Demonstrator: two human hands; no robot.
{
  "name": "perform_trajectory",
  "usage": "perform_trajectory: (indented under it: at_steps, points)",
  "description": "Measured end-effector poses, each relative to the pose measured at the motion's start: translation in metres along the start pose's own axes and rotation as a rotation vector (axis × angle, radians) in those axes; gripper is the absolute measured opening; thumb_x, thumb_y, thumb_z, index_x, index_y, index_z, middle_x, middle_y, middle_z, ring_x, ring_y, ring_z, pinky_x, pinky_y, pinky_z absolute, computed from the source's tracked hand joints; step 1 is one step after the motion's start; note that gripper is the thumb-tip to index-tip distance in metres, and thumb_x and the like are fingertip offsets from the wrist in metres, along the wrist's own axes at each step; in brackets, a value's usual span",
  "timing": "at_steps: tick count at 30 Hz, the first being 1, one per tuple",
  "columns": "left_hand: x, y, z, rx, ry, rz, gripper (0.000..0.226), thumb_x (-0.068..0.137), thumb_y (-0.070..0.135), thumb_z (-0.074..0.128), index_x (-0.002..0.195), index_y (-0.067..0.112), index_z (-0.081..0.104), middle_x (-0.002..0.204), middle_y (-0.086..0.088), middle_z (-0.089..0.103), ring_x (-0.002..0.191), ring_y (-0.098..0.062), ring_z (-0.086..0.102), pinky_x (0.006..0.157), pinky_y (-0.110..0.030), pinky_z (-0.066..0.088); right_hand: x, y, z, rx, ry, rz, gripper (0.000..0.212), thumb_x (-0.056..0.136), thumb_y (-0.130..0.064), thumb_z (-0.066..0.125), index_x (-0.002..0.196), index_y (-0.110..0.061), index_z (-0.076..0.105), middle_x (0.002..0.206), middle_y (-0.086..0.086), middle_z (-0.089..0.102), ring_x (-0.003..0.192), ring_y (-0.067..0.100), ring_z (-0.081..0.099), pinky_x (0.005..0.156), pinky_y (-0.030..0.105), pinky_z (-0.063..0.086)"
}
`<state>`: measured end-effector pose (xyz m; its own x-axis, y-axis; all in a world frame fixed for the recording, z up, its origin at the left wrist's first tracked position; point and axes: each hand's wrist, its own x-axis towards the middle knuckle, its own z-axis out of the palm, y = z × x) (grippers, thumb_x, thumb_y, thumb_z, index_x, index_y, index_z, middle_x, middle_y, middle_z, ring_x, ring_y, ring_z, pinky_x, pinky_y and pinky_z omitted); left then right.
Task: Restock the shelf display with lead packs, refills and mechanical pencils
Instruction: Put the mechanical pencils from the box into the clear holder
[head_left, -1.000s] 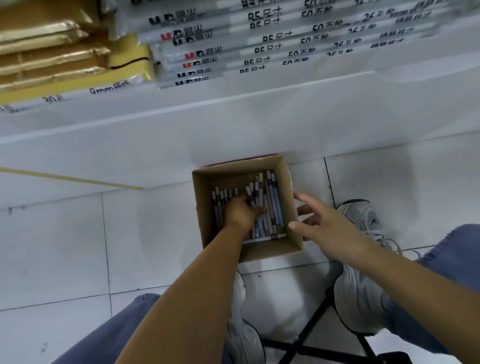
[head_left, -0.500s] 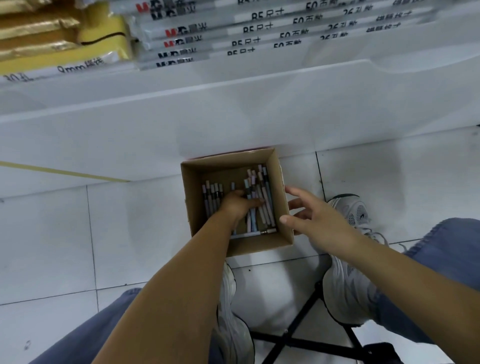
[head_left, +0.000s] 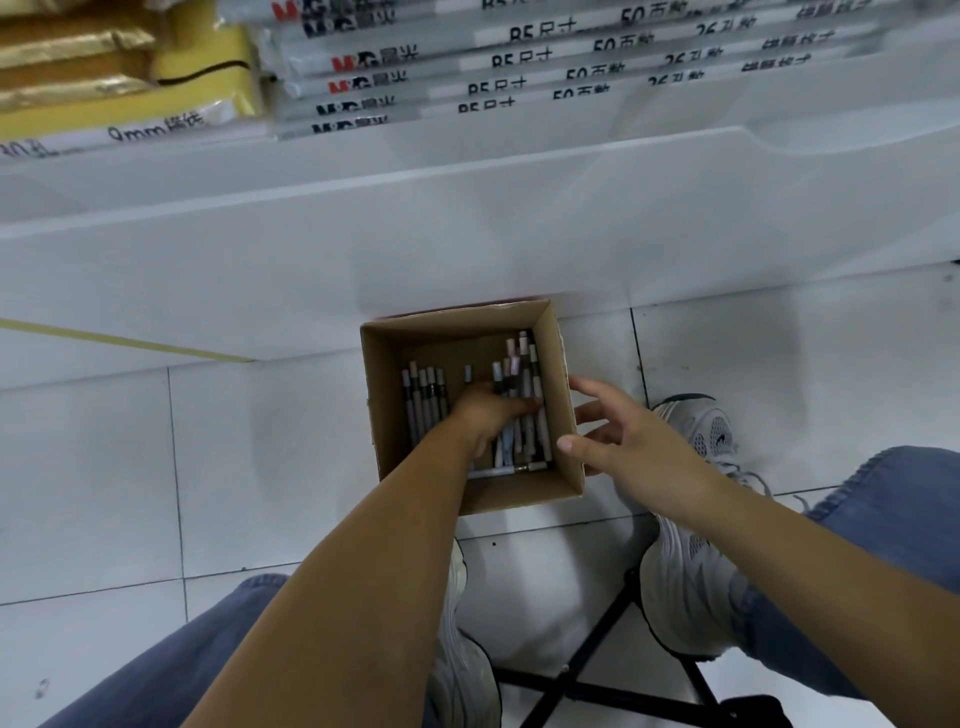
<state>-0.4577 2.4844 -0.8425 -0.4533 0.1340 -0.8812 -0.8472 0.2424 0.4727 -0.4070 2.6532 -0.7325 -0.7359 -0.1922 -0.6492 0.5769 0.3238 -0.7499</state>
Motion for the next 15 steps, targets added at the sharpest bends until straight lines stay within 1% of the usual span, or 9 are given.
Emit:
perform_trajectory:
  at_steps: [2,4,6,9,12,13,15]
  points:
    - [-0.001,0.000,-0.002,0.001,-0.007,-0.008,0.044,0.087,0.018,0.075,0.128,0.009,0.062,0.125,-0.014,0.068,0.114,-0.029,0.064,0.104,-0.045,0.049,0.000,0.001,0.000,-0.004,-0.002,0.002,0.055,0.089,-0.020,0.066,0.129,-0.048,0.040,0.115,-0.004,0.055,0.094,0.019,0.065,0.073,0.022,0.057]
    - [-0.003,0.001,-0.003,-0.007,-0.027,-0.005,0.039,0.089,0.016,0.072,0.126,0.008,0.063,0.124,-0.015,0.068,0.114,-0.030,0.064,0.105,-0.046,0.048,0.001,0.001,0.000,-0.009,0.003,0.005,0.056,0.089,-0.020,0.066,0.131,-0.047,0.040,0.114,-0.004,0.056,0.092,0.018,0.065,0.075,0.025,0.057]
    - [-0.006,0.003,-0.003,-0.017,-0.055,-0.010,0.035,0.092,0.016,0.069,0.125,0.008,0.062,0.124,-0.016,0.068,0.114,-0.029,0.064,0.104,-0.043,0.048,0.002,0.002,0.000,-0.005,0.002,0.007,0.056,0.089,-0.020,0.066,0.130,-0.047,0.040,0.114,-0.004,0.056,0.091,0.018,0.066,0.075,0.026,0.057]
    - [-0.009,0.004,-0.008,0.005,-0.093,-0.010,0.032,0.095,0.017,0.065,0.125,0.008,0.062,0.122,-0.012,0.069,0.110,-0.023,0.065,0.093,-0.034,0.052,0.002,0.003,-0.001,0.005,-0.005,0.003,0.055,0.089,-0.019,0.066,0.127,-0.050,0.040,0.114,-0.003,0.056,0.091,0.019,0.066,0.076,0.027,0.057]
    - [-0.016,0.006,-0.022,-0.048,-0.157,-0.033,0.019,0.099,0.015,0.056,0.116,0.014,0.064,0.104,-0.005,0.075,0.092,-0.014,0.072,0.076,-0.028,0.059,0.002,0.001,-0.001,-0.020,-0.019,0.011,0.054,0.090,-0.021,0.066,0.127,-0.050,0.038,0.114,-0.005,0.055,0.093,0.017,0.065,0.078,0.029,0.057]
    - [-0.021,0.007,-0.028,-0.051,-0.165,-0.024,0.016,0.100,0.014,0.054,0.113,0.017,0.063,0.099,-0.002,0.076,0.088,-0.012,0.073,0.072,-0.027,0.059,0.002,0.000,-0.001,-0.033,-0.023,0.011,0.054,0.090,-0.022,0.065,0.128,-0.049,0.038,0.114,-0.006,0.055,0.093,0.017,0.065,0.079,0.029,0.057]
    - [-0.034,0.012,-0.037,-0.005,-0.148,0.028,0.015,0.100,0.016,0.054,0.112,0.021,0.062,0.092,0.003,0.078,0.085,-0.009,0.074,0.068,-0.023,0.057,0.003,-0.003,-0.001,-0.048,-0.029,0.021,0.054,0.090,-0.023,0.066,0.128,-0.048,0.038,0.113,-0.006,0.055,0.093,0.016,0.065,0.078,0.026,0.057]
